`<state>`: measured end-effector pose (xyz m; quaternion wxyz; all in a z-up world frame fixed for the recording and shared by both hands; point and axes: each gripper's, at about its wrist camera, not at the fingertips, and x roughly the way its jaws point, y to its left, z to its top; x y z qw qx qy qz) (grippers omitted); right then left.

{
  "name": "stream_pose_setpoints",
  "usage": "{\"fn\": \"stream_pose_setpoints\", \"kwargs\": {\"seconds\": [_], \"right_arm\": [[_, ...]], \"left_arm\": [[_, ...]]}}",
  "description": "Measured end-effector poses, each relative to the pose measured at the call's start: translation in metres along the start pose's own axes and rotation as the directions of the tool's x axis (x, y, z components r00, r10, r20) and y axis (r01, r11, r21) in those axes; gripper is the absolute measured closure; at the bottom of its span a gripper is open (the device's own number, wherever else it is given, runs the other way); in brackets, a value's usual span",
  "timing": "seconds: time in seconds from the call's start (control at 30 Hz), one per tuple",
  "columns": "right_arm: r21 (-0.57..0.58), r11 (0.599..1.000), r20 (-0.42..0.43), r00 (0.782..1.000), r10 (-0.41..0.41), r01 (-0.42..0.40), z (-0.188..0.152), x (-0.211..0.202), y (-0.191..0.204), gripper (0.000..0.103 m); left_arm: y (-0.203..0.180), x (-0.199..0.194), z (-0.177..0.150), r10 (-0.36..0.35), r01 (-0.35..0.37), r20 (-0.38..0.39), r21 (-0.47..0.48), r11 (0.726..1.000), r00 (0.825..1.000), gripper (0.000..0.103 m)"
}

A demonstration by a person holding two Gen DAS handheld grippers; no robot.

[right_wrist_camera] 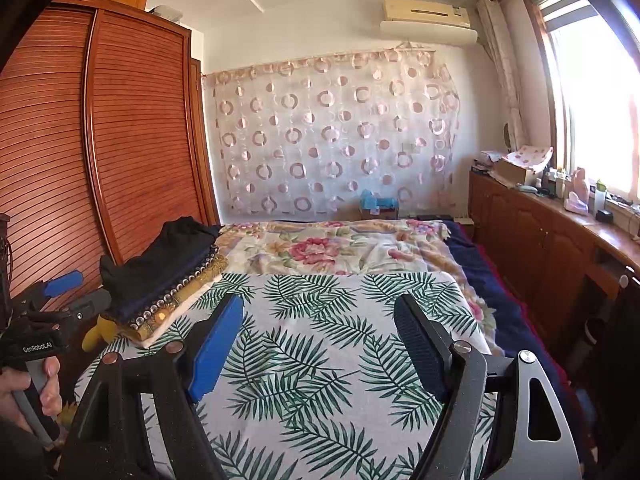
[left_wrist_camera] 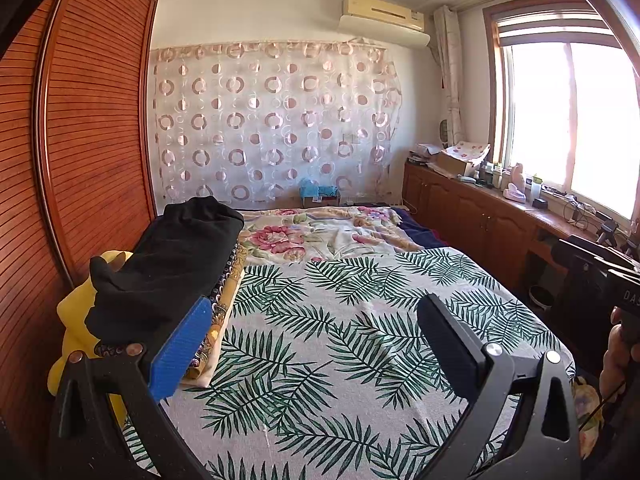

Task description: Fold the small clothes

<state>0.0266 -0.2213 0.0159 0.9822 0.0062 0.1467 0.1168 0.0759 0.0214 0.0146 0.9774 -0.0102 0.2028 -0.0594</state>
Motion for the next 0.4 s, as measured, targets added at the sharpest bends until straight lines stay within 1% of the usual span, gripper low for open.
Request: {"fn": "stream_pose_setpoints", "kwargs": {"seconds": [0.4], "right_arm": [[-0.001,1.000,0.000,1.000,0.002,-0.002,-0.0001,0.0005,-0.0012,0.023]], "left_arm": [[0.0007,0.0005,-0.0005,0.000,0.000,0.000,0.000,1.000,1.000,0.001]]}}
